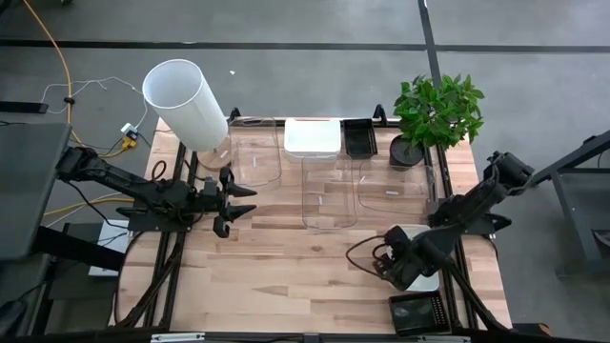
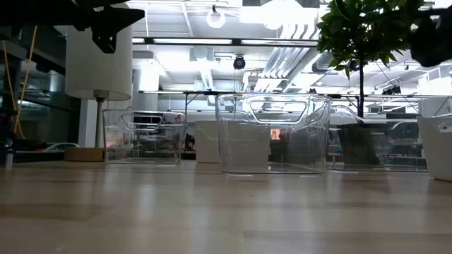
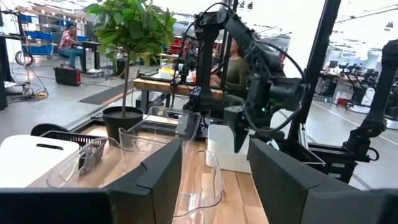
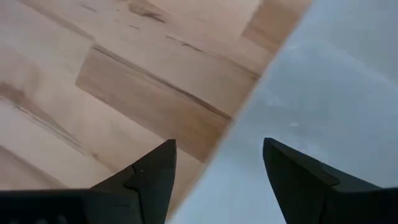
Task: Stack baskets by color
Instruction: Stack the bottom white bin on top of the top white bins
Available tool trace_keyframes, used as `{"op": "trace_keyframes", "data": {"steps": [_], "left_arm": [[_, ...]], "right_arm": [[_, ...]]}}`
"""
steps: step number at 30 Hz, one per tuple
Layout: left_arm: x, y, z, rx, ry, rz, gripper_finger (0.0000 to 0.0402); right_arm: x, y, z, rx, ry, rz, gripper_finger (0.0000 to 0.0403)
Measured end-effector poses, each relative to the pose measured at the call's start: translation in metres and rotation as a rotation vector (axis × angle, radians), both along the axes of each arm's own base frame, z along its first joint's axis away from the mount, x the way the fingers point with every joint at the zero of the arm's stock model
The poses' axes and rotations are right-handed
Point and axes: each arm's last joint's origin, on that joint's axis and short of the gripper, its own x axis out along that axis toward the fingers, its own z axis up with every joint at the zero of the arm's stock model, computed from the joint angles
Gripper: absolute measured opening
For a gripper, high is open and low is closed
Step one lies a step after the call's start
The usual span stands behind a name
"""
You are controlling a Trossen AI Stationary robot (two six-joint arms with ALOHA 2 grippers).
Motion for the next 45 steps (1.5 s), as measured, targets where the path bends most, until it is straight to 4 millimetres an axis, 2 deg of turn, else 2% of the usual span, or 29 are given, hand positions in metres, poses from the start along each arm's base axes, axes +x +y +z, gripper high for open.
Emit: {"op": "trace_keyframes", "data": {"steps": [9,15,19,24,26,27,29,35,41,45], "left_arm": [[0.0,0.0,0.0,0.001,0.004,0.0,0.0172],[0.0,0.0,0.0,0.0,0.003,0.0,0.0172],[0.0,0.0,0.0,0.0,0.003,0.0,0.0172],[0.0,0.0,0.0,0.001,0.003,0.0,0.0172],[0.0,0.0,0.0,0.001,0.003,0.0,0.0172],[0.0,0.0,0.0,0.001,0.003,0.0,0.0172],[0.0,0.0,0.0,0.001,0.003,0.0,0.0172],[0.0,0.0,0.0,-0.001,0.002,0.0,0.0172],[0.0,0.0,0.0,0.0,0.002,0.0,0.0172],[0.0,0.0,0.0,0.0,-0.001,0.0,0.0172]], "right_arm": [[-0.002,-0.006,-0.023,0.021,-0.067,-0.028,0.0227],[-0.004,-0.009,-0.028,0.011,-0.058,-0.045,0.0216],[-0.004,-0.009,-0.028,0.007,-0.059,-0.038,0.0157],[-0.004,-0.009,-0.028,-0.019,-0.079,-0.038,0.0034],[-0.003,-0.009,-0.027,-0.037,-0.086,-0.014,0.001],[-0.002,-0.009,-0.025,-0.039,-0.089,-0.005,0.0012],[0.001,-0.008,-0.02,-0.046,-0.091,0.021,0.0019],[0.016,-0.005,0.007,-0.079,-0.097,0.124,0.0005],[0.035,0.001,0.046,-0.095,-0.158,0.311,0.0001],[0.05,0.006,0.08,-0.107,-0.255,0.458,0.0]]}}
